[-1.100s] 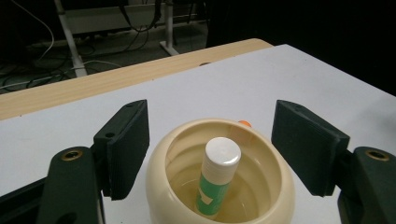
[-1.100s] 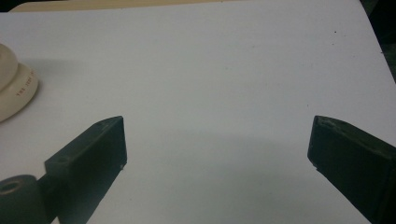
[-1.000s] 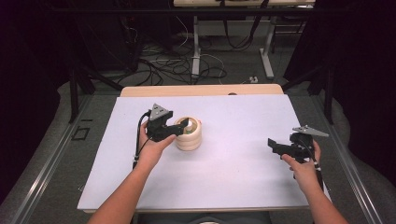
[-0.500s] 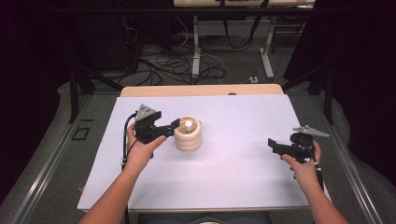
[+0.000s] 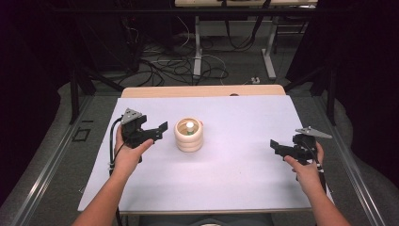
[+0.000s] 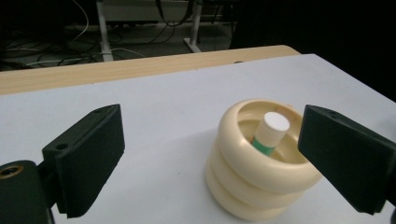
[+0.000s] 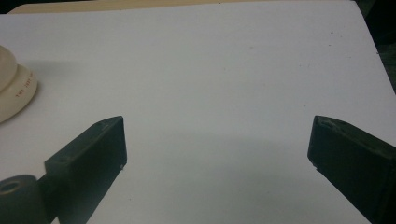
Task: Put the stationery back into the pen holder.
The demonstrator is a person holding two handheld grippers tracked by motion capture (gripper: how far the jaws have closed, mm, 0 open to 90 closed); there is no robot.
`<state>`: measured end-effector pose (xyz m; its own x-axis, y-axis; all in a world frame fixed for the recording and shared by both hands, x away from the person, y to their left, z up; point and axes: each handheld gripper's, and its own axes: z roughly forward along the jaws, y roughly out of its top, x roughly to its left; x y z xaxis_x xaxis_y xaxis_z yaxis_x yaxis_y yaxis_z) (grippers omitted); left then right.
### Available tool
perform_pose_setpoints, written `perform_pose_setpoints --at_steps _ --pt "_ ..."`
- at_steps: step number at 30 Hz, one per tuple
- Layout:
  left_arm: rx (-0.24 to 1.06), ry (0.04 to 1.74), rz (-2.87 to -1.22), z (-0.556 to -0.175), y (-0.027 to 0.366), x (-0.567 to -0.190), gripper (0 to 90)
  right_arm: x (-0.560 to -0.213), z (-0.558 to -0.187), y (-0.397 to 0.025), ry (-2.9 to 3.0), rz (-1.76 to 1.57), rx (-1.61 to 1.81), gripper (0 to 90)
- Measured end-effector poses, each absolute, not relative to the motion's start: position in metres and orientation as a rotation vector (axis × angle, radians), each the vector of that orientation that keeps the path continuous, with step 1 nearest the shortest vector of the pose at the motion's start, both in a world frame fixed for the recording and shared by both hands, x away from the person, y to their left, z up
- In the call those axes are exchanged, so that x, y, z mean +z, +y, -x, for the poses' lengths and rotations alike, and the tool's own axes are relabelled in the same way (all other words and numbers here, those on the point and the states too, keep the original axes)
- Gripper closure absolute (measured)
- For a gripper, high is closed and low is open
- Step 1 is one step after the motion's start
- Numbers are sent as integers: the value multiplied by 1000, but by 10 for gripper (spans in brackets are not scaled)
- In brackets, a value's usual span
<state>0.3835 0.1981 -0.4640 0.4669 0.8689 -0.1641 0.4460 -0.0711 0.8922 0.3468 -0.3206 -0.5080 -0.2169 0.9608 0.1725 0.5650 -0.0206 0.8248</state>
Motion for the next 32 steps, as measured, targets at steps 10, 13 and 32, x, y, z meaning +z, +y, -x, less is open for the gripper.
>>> perform_pose_setpoints --at_steps 10,13,32 --pt "552 1240 -1685 -378 227 -483 38 -509 -347 -322 1804 -1592 1139 44" --pt "557 1270 -1674 -379 234 -487 38 -510 -348 -321 1788 -1594 1143 44" --pt "577 1376 -1691 -386 259 -519 30 -514 -350 -324 1809 -1596 1116 44"
